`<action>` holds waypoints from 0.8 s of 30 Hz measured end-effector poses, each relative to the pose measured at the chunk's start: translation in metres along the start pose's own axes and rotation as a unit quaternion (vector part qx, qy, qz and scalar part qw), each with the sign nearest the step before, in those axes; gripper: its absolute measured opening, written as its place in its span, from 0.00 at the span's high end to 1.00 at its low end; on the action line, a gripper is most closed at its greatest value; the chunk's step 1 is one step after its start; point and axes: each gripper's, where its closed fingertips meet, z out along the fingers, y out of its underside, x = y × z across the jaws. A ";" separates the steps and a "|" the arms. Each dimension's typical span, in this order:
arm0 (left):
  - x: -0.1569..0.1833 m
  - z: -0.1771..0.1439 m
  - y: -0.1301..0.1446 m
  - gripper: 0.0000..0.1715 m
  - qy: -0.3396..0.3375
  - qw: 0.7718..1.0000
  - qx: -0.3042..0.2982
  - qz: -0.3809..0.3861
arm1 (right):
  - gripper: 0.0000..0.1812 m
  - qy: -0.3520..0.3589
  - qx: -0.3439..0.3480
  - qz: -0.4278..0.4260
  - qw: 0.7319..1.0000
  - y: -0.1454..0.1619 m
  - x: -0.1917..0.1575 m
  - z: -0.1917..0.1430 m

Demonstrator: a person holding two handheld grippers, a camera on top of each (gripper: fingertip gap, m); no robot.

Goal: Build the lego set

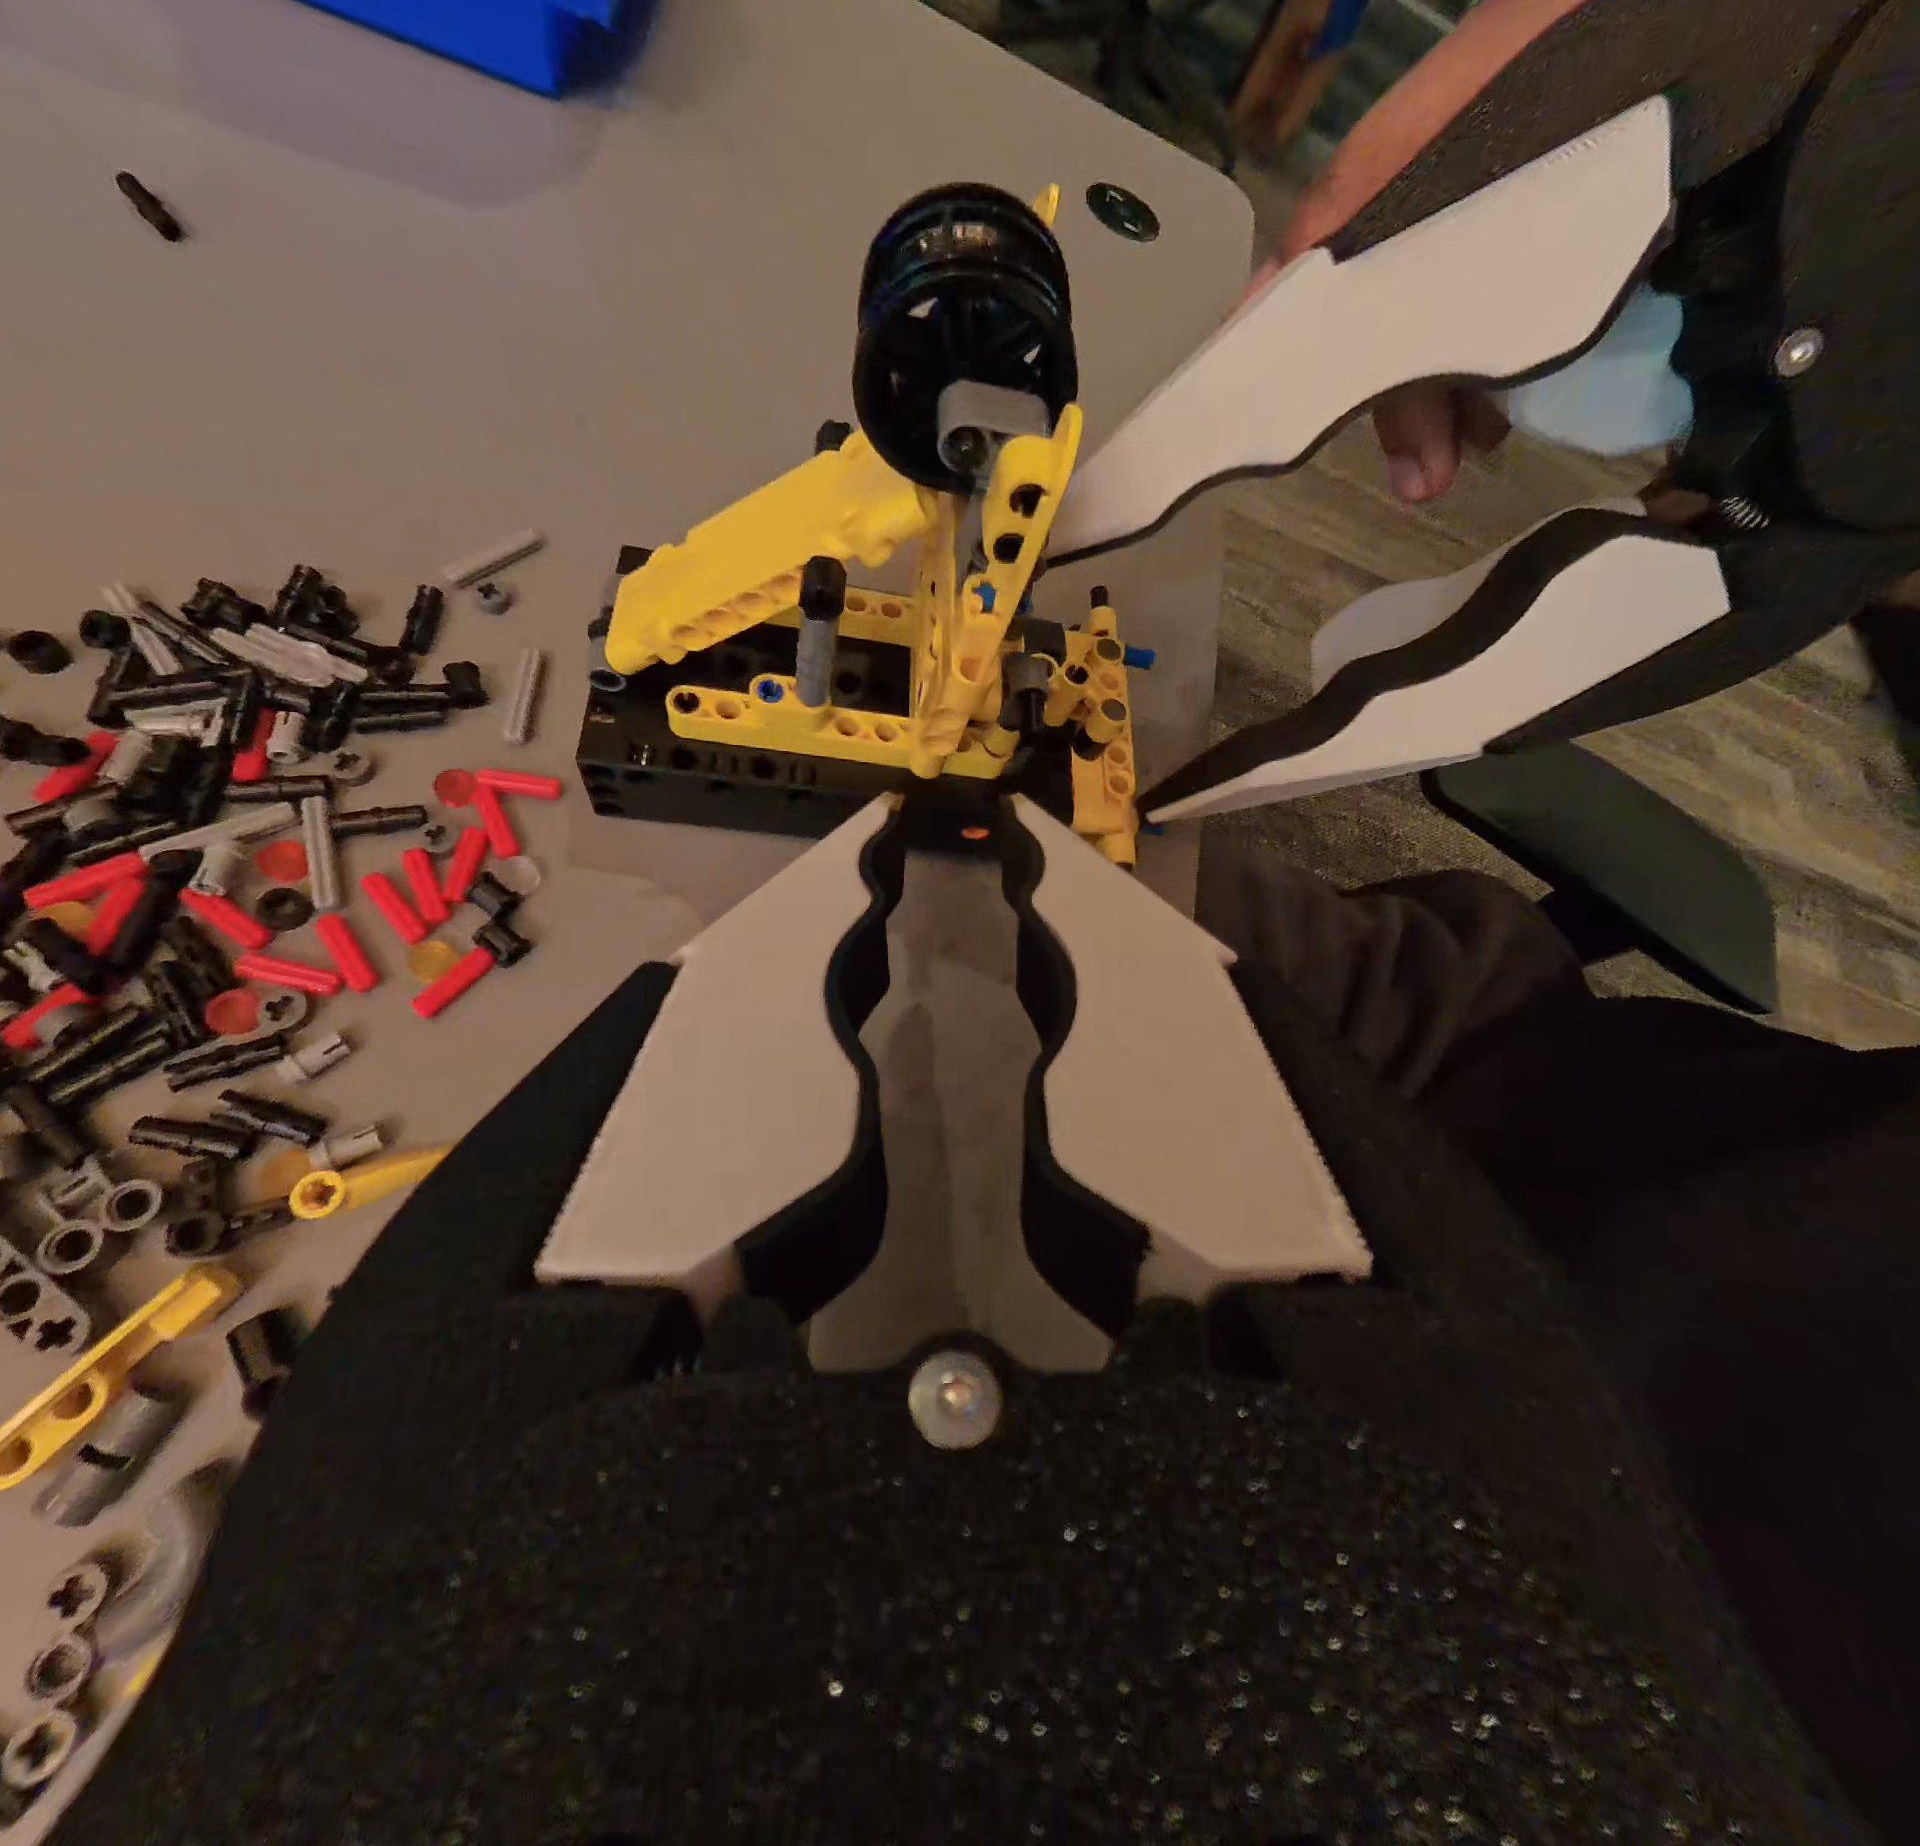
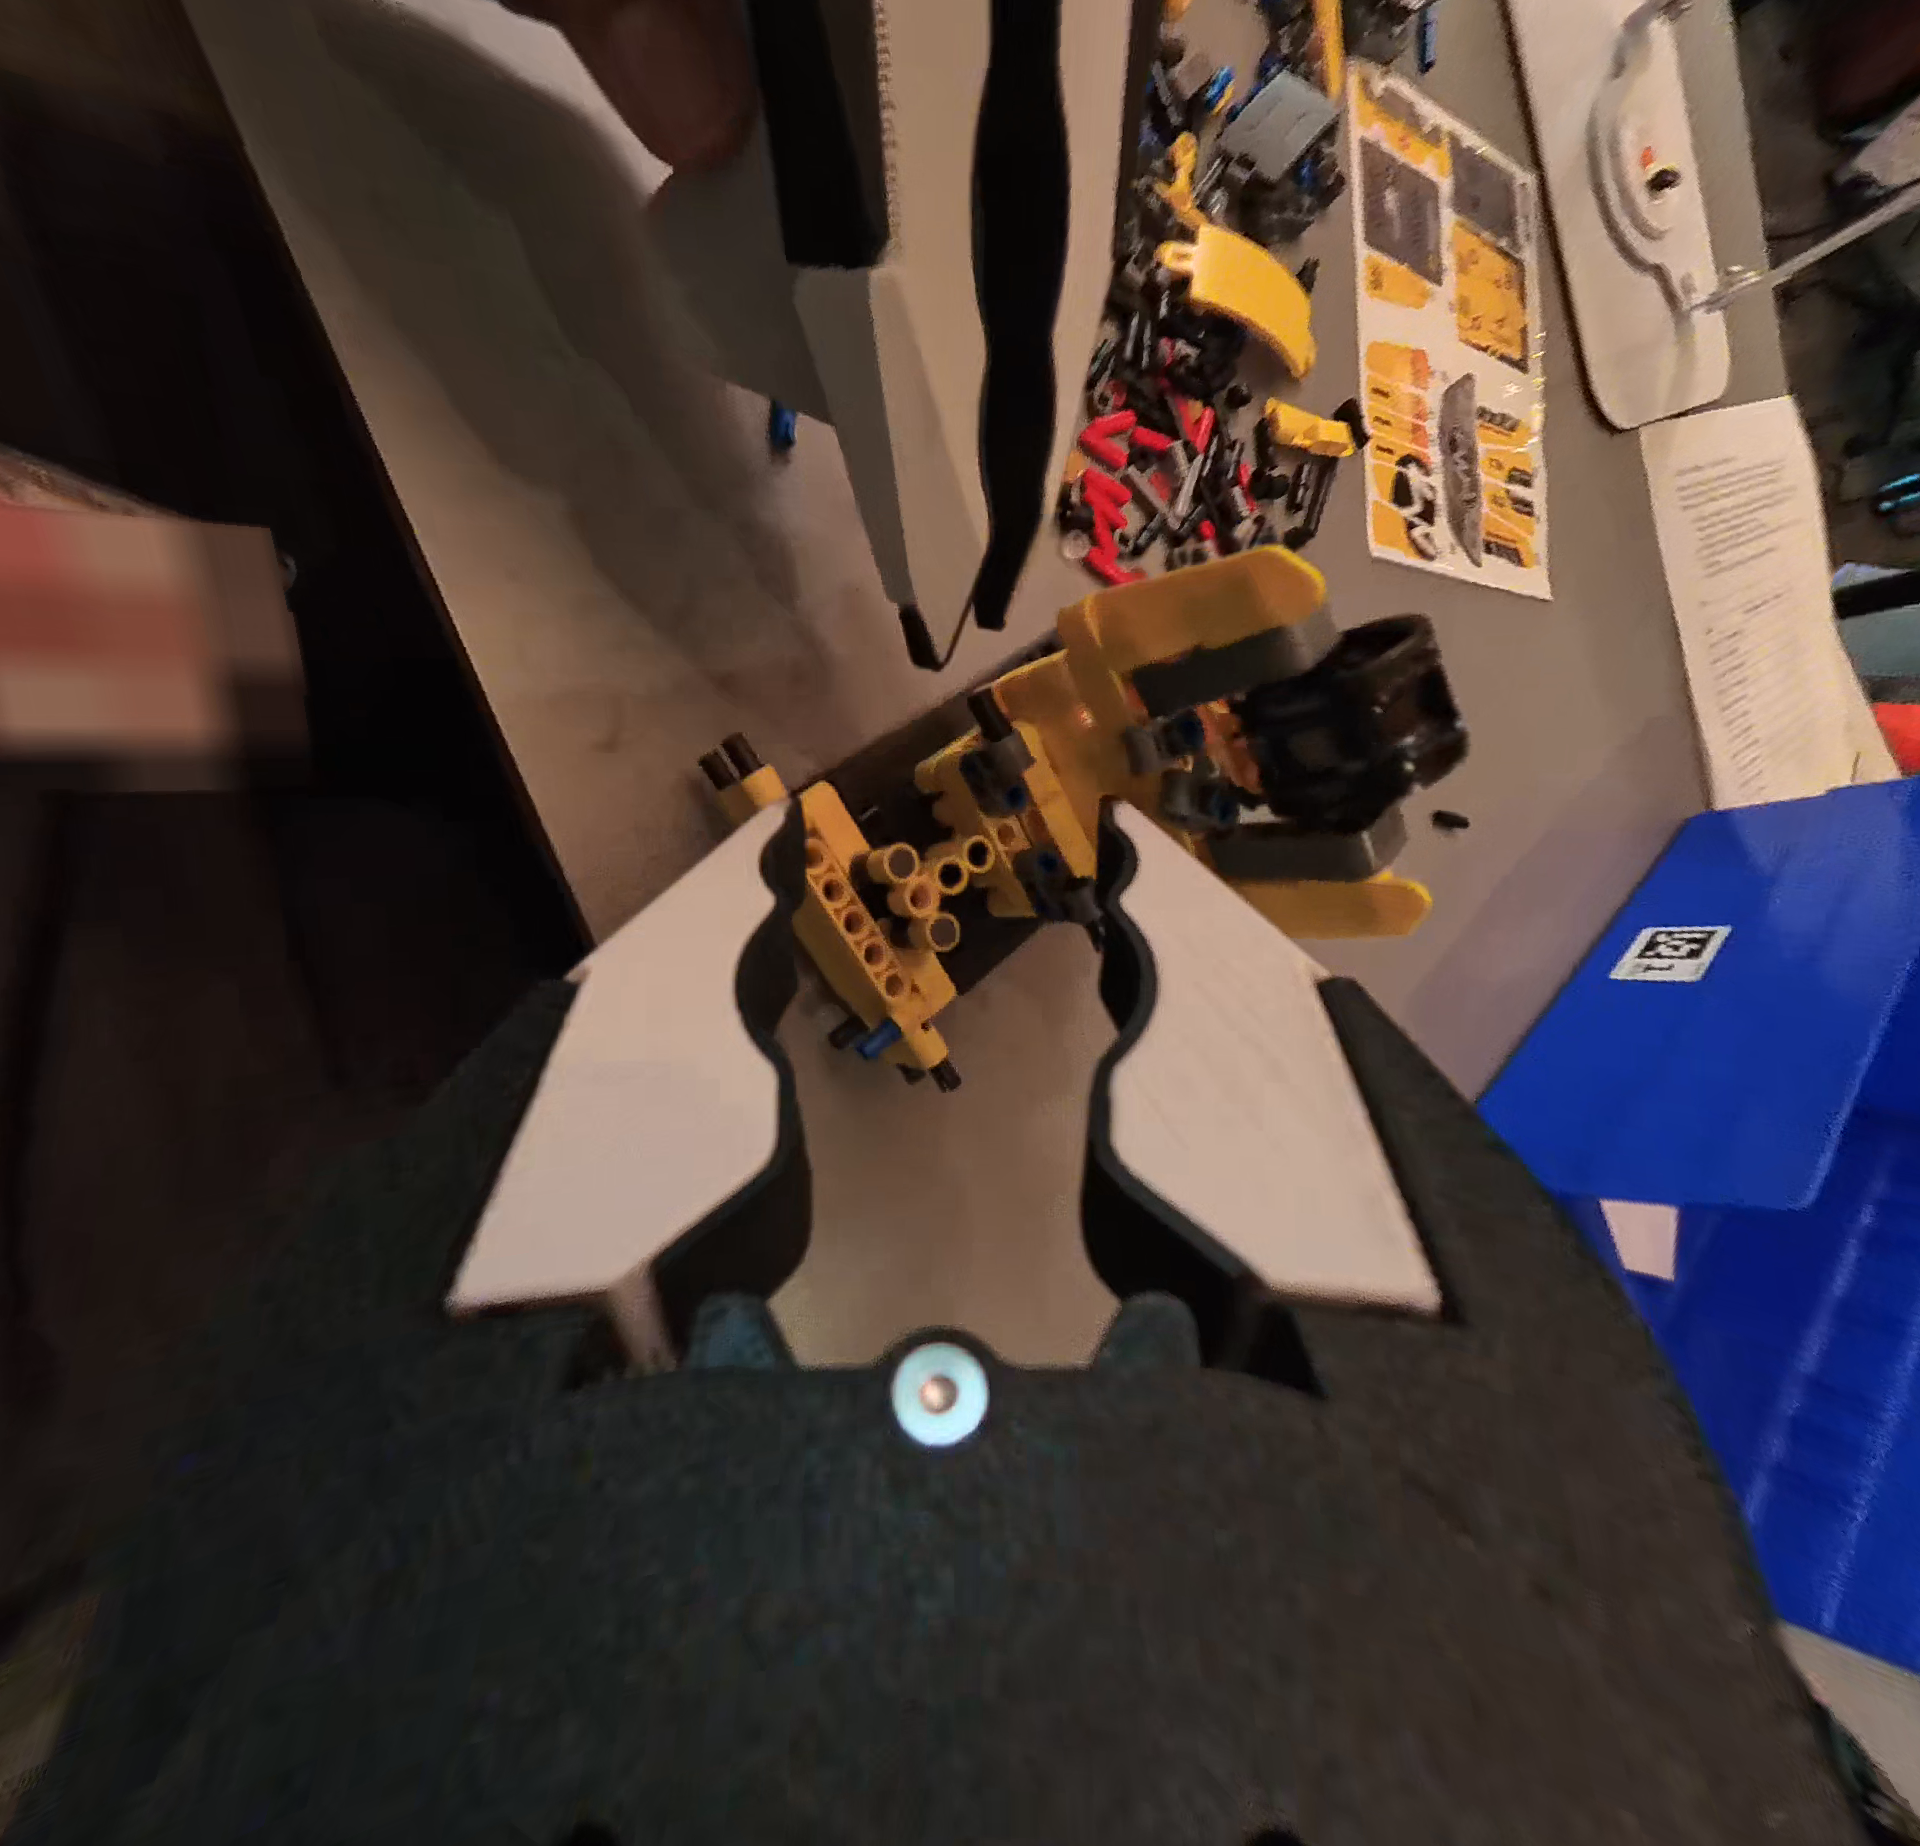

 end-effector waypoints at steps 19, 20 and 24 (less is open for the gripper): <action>-0.008 0.019 0.001 0.94 -0.002 0.999 0.023 -0.029 | 0.92 0.020 -0.142 -0.159 0.977 0.002 0.009 0.012; -0.008 0.019 0.001 0.94 -0.007 0.999 0.021 -0.024 | 0.92 0.020 -0.150 -0.163 0.975 0.003 0.009 0.012; -0.008 0.020 0.001 0.95 -0.019 1.000 0.019 -0.012 | 0.92 0.008 -0.148 -0.161 0.976 0.003 0.009 0.013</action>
